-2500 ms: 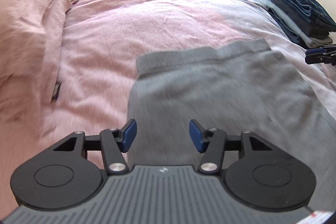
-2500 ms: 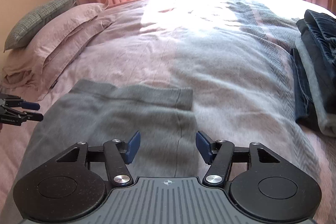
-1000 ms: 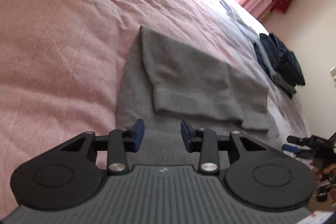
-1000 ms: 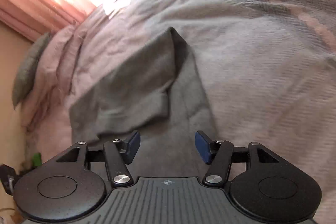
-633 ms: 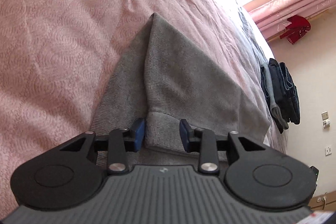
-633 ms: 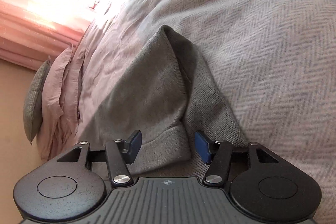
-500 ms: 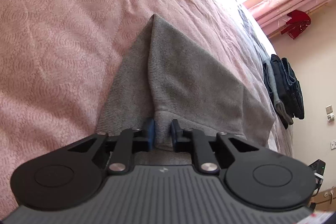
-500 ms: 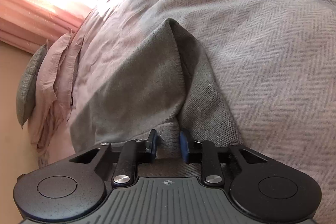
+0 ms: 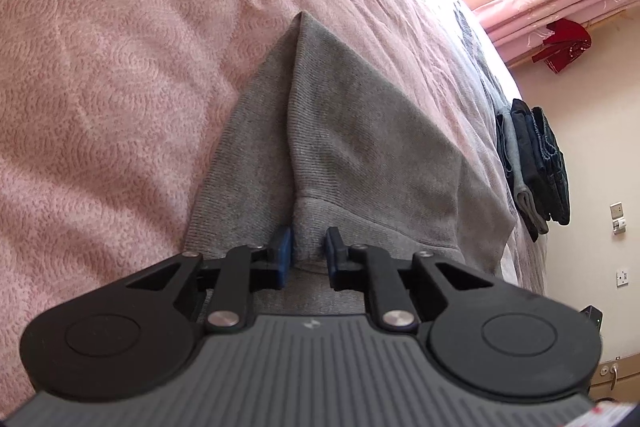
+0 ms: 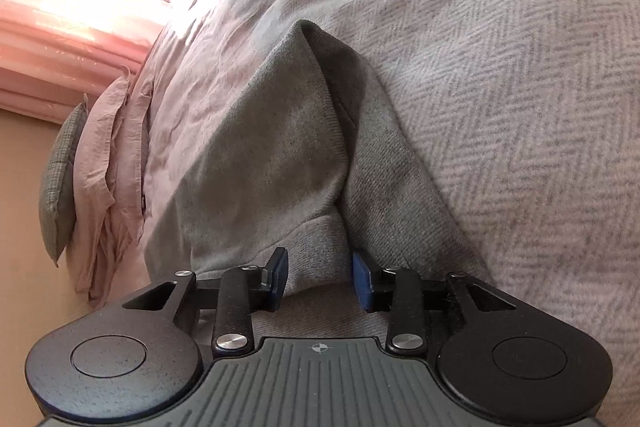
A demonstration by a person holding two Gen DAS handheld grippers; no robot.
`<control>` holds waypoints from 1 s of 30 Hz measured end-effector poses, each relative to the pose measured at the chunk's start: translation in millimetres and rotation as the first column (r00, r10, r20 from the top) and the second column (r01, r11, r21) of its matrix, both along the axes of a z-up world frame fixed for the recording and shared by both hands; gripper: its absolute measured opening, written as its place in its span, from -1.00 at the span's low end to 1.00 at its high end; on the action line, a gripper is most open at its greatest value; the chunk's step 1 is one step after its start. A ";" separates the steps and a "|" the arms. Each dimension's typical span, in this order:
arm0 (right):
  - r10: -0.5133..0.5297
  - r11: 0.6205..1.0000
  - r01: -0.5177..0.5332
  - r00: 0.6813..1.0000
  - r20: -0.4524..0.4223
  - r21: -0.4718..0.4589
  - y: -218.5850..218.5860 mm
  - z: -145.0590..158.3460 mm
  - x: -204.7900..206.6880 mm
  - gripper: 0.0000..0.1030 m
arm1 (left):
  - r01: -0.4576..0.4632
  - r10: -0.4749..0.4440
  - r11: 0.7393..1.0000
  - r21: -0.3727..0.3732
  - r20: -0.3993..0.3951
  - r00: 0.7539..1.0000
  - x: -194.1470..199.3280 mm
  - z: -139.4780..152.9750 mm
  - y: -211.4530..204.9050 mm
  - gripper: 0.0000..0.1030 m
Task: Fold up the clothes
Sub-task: 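Lay the folded waistband onto the hem and open both grippers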
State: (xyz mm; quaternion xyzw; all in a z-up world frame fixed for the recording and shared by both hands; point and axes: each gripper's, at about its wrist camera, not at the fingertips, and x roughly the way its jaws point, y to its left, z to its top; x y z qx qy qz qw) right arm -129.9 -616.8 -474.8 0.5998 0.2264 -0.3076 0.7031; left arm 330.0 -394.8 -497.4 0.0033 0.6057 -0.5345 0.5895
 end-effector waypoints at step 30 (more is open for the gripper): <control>0.070 0.986 -0.088 0.990 -0.125 -0.142 114.8 51.1 -56.4 -0.73 | 0.092 -0.092 0.996 0.006 0.200 0.975 -73.2 44.5 123.3 -0.86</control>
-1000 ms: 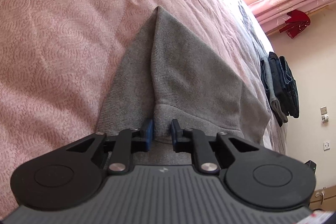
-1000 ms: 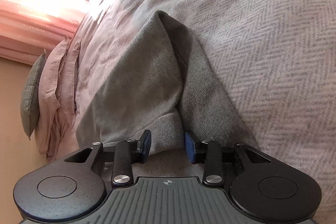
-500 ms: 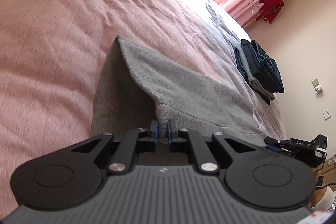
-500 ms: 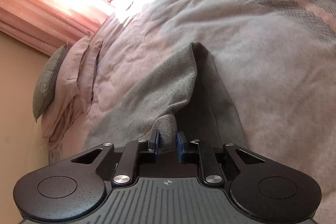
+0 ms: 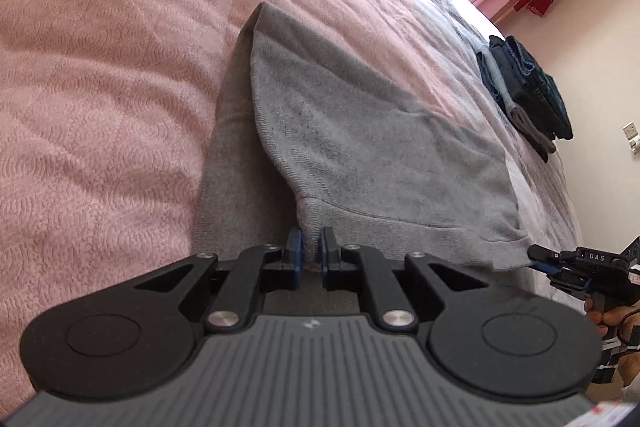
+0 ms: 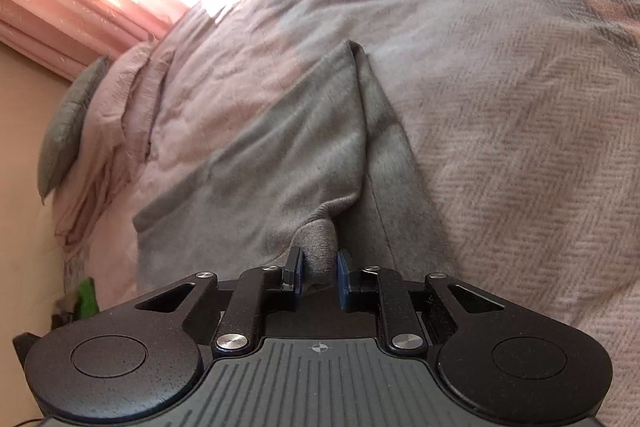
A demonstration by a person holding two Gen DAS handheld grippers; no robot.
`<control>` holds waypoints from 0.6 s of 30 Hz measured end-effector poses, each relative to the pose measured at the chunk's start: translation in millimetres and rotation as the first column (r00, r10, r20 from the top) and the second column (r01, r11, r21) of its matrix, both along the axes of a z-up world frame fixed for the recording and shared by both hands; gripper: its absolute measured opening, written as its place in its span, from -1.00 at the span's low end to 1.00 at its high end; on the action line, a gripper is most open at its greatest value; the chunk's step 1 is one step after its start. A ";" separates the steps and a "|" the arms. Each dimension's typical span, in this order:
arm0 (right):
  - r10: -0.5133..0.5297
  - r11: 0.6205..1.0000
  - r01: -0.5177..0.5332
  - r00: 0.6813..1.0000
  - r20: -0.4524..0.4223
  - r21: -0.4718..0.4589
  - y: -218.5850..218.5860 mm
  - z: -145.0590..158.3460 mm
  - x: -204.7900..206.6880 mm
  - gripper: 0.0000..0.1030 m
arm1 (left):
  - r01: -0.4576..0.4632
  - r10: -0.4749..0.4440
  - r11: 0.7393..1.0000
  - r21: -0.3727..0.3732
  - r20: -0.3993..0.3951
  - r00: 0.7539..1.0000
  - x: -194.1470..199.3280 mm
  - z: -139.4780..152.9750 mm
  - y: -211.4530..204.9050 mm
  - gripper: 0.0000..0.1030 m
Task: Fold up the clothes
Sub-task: 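Lay the folded waistband onto the hem and open both grippers, then move both tools to the folded skirt's side edge and grasp it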
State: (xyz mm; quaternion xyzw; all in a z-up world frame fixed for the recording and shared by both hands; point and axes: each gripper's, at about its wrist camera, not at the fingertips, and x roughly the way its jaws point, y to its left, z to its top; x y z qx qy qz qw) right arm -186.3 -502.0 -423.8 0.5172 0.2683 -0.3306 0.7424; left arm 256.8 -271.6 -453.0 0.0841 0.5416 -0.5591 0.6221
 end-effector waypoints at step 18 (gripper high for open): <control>-0.056 0.971 -0.023 0.945 -0.321 -0.237 22.8 34.2 25.5 -0.34 | -0.019 0.006 0.996 0.084 0.152 0.988 7.2 26.5 8.7 -0.77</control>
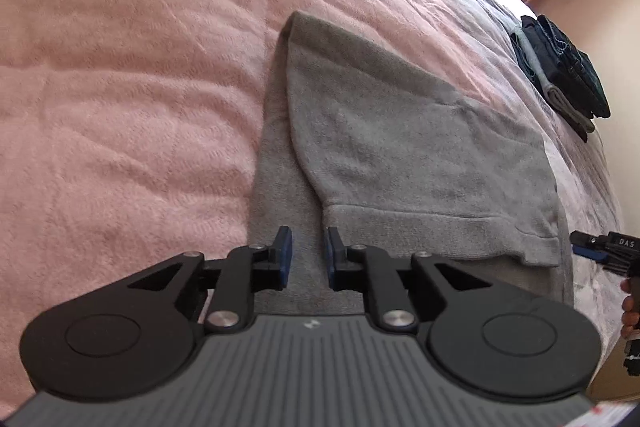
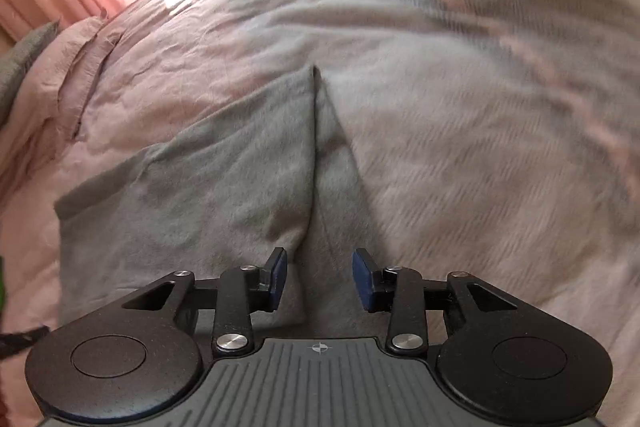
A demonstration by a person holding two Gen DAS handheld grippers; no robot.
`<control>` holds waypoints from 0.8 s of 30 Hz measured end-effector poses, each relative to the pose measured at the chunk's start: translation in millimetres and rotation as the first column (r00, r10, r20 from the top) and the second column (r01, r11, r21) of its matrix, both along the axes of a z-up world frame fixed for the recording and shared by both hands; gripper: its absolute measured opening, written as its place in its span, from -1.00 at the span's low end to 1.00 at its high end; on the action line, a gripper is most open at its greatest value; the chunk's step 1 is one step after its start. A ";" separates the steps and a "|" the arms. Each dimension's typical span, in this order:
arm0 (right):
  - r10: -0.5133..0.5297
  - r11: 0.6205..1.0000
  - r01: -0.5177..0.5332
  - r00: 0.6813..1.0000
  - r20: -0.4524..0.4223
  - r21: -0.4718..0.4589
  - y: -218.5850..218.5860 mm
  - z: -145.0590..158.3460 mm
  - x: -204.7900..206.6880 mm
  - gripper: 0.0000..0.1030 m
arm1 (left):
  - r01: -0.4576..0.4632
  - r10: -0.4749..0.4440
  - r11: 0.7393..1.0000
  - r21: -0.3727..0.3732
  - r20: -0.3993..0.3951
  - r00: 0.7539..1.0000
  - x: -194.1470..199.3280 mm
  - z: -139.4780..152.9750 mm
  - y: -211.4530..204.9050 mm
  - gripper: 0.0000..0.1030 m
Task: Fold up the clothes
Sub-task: 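Move both tools to the folded skirt's side edge and grasp it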
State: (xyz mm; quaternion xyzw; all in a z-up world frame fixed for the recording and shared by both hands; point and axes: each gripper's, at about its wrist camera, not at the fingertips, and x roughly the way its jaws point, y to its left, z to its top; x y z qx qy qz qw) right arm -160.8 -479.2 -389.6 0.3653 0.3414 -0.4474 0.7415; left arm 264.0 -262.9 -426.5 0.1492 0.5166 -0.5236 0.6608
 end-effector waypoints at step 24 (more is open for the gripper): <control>0.407 0.887 -0.414 0.910 -0.080 -0.206 -89.0 -54.8 188.3 -0.39 | 0.366 -0.328 0.928 -0.064 0.323 0.888 -43.7 -32.8 -217.7 -0.77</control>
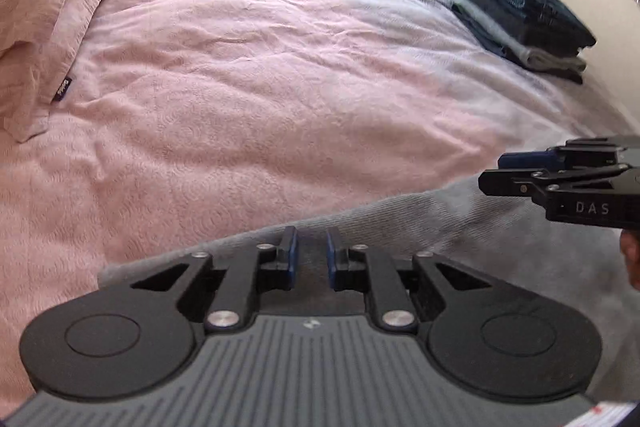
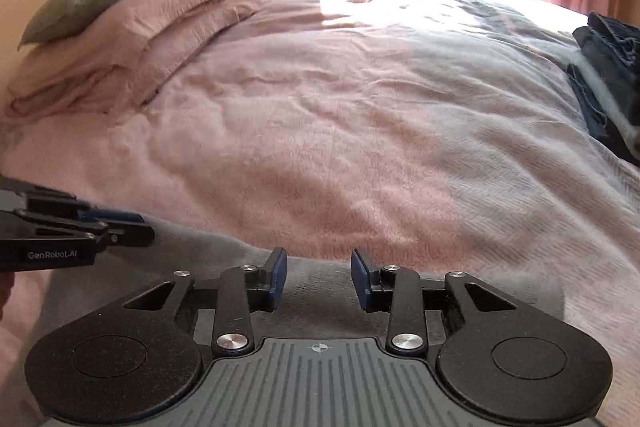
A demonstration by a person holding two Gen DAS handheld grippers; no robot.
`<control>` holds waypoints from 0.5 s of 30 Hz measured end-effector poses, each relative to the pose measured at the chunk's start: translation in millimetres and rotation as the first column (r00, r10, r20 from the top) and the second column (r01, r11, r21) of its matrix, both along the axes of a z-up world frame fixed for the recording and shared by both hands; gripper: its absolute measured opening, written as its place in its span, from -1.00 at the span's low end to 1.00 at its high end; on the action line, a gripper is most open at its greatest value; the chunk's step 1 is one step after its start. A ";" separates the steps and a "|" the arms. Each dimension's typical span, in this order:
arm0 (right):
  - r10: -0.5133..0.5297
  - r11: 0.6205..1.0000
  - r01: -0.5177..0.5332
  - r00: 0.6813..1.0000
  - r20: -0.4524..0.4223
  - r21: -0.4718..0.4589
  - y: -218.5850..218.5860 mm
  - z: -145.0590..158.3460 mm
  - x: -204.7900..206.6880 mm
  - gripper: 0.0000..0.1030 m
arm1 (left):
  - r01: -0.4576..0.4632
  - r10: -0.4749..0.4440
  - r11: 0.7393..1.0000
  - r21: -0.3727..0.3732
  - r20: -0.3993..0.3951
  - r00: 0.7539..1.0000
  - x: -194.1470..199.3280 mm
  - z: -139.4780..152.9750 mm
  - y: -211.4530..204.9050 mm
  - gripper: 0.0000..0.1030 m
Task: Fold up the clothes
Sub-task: 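Move both tools to the folded skirt's side edge and grasp it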
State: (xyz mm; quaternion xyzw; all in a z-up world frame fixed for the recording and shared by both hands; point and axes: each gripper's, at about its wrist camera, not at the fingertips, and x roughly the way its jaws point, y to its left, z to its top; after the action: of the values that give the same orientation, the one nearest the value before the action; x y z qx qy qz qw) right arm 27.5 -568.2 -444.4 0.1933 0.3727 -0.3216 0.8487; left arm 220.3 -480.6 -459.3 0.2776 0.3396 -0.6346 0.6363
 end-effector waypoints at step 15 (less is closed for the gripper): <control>-0.090 0.992 0.097 0.992 -0.085 0.077 -74.1 13.6 -138.5 -0.32 | -0.194 0.198 0.979 0.069 -0.055 0.979 140.6 -6.5 61.0 -0.80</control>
State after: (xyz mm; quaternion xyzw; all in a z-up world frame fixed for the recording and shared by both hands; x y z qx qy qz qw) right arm -111.0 -642.3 -430.8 0.2313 0.4103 -0.3533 0.8083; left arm 360.9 -419.6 -465.7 0.2431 0.4046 -0.5659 0.6760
